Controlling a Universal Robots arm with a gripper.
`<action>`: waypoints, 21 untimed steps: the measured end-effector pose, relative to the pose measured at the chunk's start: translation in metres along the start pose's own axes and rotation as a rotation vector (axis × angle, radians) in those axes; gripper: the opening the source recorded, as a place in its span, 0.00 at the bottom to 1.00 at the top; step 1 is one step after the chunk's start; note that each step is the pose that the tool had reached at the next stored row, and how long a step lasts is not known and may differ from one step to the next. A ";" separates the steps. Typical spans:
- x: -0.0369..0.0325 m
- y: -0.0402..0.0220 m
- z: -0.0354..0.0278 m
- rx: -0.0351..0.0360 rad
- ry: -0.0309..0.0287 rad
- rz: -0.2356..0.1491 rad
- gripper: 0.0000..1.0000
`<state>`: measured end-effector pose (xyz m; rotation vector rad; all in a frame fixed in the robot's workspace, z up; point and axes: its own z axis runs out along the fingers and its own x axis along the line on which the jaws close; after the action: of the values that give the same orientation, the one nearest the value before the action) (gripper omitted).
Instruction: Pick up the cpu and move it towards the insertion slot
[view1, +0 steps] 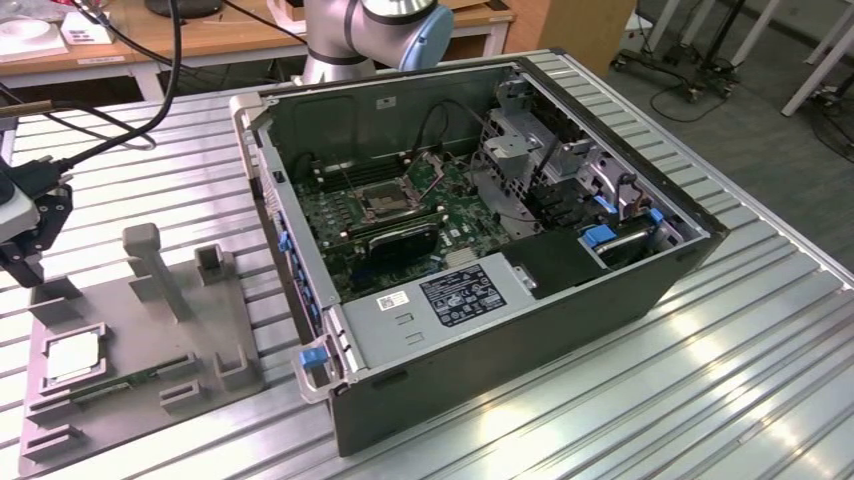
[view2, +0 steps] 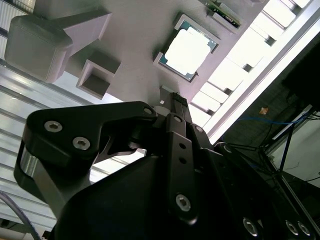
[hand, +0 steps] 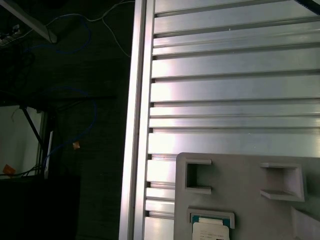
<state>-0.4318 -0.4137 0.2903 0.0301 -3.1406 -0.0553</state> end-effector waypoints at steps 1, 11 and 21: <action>0.0000 0.0000 0.0000 0.0001 0.0000 0.000 0.10; 0.0000 0.0000 0.0001 0.0001 0.0000 0.000 0.10; 0.0000 0.0000 0.0002 0.0001 0.0001 0.000 0.10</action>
<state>-0.4318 -0.4137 0.2901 0.0300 -3.1405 -0.0551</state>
